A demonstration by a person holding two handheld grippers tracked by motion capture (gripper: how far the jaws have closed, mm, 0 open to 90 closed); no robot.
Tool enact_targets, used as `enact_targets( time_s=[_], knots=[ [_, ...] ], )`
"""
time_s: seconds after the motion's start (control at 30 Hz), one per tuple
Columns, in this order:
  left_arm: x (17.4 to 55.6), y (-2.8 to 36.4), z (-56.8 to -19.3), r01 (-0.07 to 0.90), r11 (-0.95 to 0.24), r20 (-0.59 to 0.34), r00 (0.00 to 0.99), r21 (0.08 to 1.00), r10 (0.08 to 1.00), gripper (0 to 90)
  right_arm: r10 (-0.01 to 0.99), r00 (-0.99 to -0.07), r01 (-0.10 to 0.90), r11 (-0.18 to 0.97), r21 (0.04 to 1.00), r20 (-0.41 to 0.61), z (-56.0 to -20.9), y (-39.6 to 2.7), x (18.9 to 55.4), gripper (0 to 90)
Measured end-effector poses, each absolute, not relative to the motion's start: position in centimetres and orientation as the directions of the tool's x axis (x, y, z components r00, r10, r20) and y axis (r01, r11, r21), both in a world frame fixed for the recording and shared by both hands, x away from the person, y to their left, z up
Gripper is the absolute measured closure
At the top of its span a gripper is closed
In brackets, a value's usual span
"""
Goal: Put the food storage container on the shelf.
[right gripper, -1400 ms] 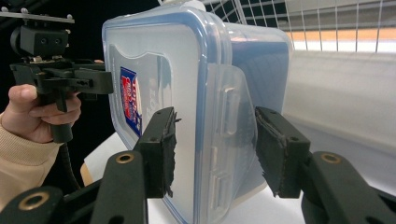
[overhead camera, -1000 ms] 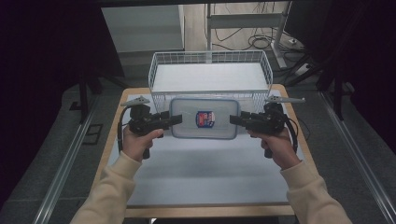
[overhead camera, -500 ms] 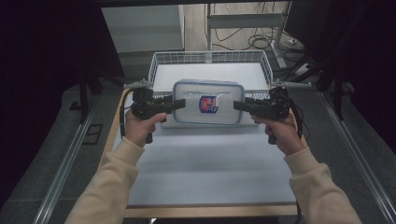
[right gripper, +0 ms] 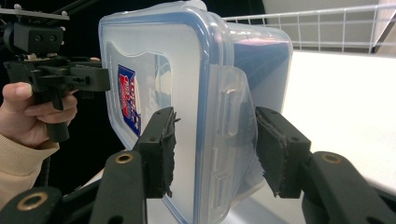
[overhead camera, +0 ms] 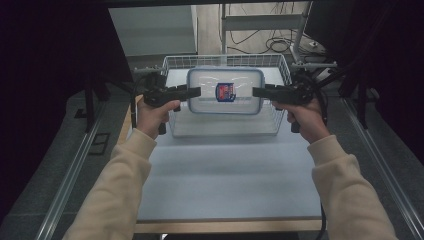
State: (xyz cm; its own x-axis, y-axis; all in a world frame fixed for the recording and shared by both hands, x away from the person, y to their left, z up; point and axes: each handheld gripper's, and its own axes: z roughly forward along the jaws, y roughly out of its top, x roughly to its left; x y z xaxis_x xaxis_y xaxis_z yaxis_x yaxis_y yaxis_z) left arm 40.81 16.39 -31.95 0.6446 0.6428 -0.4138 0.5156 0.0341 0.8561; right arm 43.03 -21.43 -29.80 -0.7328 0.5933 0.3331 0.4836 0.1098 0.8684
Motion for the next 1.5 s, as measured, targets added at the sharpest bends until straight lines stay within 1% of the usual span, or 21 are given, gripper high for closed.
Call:
enact_targets(
  time_s=[0.43,0.57,0.77,0.93,1.07,1.1,1.33,1.5],
  knots=[
    [44.3,16.4,-31.1,0.549,0.029,-0.433,0.626,0.836,0.648,45.2,0.596,-0.713,0.515,0.086,0.853,0.370,-29.2,-21.3,46.5,49.8],
    [45.8,16.2,-31.3,0.569,0.013,-0.438,0.619,0.823,0.652,45.1,0.602,-0.694,0.543,0.078,0.836,0.394,-29.5,-21.4,48.0,49.5],
    [46.9,16.1,-31.6,0.583,0.022,-0.453,0.607,0.812,0.652,44.8,0.607,-0.674,0.571,0.067,0.818,0.421,-29.7,-21.5,49.5,49.3],
    [47.7,16.4,-31.5,0.598,0.021,-0.464,0.597,0.801,0.654,44.7,0.609,-0.666,0.580,0.062,0.812,0.430,-29.7,-21.3,50.1,49.1],
    [48.2,16.4,-31.5,0.617,0.054,-0.496,0.574,0.785,0.652,44.2,0.618,-0.645,0.603,0.053,0.796,0.448,-29.5,-21.1,50.6,48.4],
    [48.6,16.5,-31.6,0.630,0.078,-0.520,0.558,0.773,0.647,44.1,0.621,-0.633,0.614,0.040,0.788,0.462,-29.5,-21.1,51.0,48.3],
    [49.4,16.3,-31.7,0.651,0.113,-0.553,0.526,0.751,0.647,42.9,0.628,-0.599,0.640,0.004,0.768,0.496,-29.6,-21.0,51.8,47.3],
    [50.3,16.0,-31.8,0.665,0.130,-0.569,0.502,0.735,0.652,40.1,0.645,-0.568,0.653,-0.025,0.757,0.511,-29.8,-20.9,52.2,46.5]
  ],
)
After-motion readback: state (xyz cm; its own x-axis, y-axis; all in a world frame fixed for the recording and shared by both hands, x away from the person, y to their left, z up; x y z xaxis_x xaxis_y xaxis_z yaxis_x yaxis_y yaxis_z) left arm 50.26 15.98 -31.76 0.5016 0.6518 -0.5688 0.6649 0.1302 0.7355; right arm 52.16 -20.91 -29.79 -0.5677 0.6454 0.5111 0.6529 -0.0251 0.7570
